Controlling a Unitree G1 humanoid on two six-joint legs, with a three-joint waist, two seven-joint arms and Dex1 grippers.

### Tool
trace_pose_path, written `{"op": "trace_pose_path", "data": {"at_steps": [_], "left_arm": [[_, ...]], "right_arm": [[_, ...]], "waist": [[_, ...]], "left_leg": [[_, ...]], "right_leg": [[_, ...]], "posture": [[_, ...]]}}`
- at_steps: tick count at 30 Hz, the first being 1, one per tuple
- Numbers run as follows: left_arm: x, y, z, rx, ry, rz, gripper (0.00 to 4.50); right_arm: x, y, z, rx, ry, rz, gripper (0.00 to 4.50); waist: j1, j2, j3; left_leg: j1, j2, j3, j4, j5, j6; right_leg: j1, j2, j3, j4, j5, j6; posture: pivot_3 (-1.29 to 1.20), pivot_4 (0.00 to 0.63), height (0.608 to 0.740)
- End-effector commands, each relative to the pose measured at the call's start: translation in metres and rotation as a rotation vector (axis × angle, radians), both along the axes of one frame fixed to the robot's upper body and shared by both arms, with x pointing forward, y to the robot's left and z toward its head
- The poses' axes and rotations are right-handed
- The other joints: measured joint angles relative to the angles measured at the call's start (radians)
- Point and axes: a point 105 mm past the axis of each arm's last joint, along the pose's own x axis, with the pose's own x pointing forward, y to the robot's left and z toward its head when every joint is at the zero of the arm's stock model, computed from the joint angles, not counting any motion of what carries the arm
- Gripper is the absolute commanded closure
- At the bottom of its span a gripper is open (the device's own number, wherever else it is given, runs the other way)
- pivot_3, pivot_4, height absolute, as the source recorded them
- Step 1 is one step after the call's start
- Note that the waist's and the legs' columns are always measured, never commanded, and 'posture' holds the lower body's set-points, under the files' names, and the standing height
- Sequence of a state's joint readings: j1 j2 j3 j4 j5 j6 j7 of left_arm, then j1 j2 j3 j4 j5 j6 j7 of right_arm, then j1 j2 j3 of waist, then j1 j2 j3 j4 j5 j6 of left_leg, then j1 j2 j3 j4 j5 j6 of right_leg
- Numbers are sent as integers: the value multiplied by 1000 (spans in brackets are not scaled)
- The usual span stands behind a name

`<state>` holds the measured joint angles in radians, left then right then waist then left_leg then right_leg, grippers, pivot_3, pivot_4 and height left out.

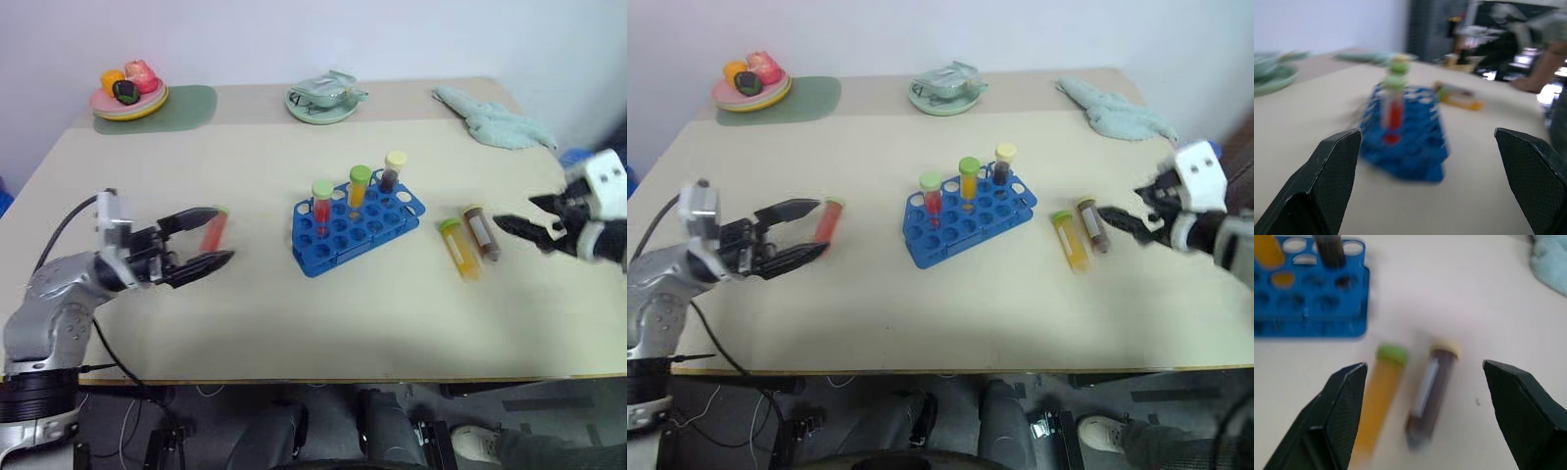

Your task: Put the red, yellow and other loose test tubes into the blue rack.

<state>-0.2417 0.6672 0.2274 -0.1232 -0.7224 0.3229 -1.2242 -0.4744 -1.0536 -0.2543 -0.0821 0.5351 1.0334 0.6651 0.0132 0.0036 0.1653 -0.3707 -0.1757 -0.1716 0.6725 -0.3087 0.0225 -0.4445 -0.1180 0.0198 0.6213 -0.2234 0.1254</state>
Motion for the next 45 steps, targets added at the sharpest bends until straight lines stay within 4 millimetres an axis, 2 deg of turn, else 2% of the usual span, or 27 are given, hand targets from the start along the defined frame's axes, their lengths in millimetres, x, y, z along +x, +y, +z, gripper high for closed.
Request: {"op": "trace_pose_path", "data": {"at_steps": [1, 5, 11, 16, 26, 30, 31, 33, 37, 38, 45], "left_arm": [[-1, -15, 3, 28, -39, -47, 48], [2, -28, -3, 58, -68, -87, 48], [1, -34, -9, 63, -71, -106, 48], [-1, -34, -12, 59, -69, -104, 48], [-3, -30, -16, 60, -66, -80, 48], [-2, -27, -15, 65, -73, -58, 48], [-2, -25, -14, 67, -75, -54, 0], [-2, -24, -14, 72, -77, -49, 0], [-3, -23, -14, 76, -76, -41, 0], [-3, -22, -15, 77, -75, -38, 0], [-4, -21, -16, 82, -75, -22, 0]], "right_arm": [[12, -6, -4, 23, 107, -68, 630], [30, -7, -13, 56, 182, -89, 630], [48, -17, -19, 54, 242, -135, 630], [57, -21, -27, 18, 280, -134, 630], [65, -9, -53, 14, 368, -85, 630], [74, -11, -66, -33, 366, -107, 630], [75, -10, -67, -39, 366, -106, 1051], [79, -11, -68, -55, 355, -114, 1465], [82, -11, -68, -79, 343, -109, 3365], [83, -11, -67, -77, 340, -107, 3649], [82, -6, -53, -91, 283, -50, 3649]], "waist": [[0, 0, 0], [2, -1, 0], [-1, -1, 0], [-1, -1, 0], [-1, 0, 0], [-3, 0, 0], [-3, -1, 0], [-3, -1, 0], [-6, -1, 0], [-7, -1, 0], [-7, 0, 0]], "left_leg": [[0, 0, 0, -1, 0, 0], [-2, 0, 0, -6, 0, 1], [-4, 0, 2, -6, -1, 3], [-3, 0, 3, -6, 0, 1], [-3, 0, 3, -5, 0, 1], [-3, 0, 3, -5, 0, 0], [-3, 0, 3, -5, 1, 0], [-3, 0, 3, -5, 1, 0], [-2, 0, 3, -5, 1, -1], [-2, 0, 3, -5, 1, -1], [-2, 0, 3, -5, 2, -2]], "right_leg": [[0, 0, 0, -1, 0, 0], [-2, 0, -1, -7, 2, 1], [-4, -1, -1, -8, 2, 1], [-5, 0, -1, -6, 3, 2], [-5, 0, -1, -6, 4, 2], [-5, 0, -1, -5, 4, 2], [-5, 0, -1, -4, 4, 2], [-5, 0, 0, -4, 4, 2], [-5, 0, 0, -3, 4, 1], [-5, 0, 0, -3, 4, 1], [-6, 1, 0, -2, 5, 1]], "posture": [[0, 150, 740], [0, 150, 740], [0, 150, 740], [0, 150, 740], [0, 150, 740], [0, 150, 740], [0, 150, 740], [0, 150, 740], [0, 150, 740], [0, 150, 740], [0, 150, 740]]}}
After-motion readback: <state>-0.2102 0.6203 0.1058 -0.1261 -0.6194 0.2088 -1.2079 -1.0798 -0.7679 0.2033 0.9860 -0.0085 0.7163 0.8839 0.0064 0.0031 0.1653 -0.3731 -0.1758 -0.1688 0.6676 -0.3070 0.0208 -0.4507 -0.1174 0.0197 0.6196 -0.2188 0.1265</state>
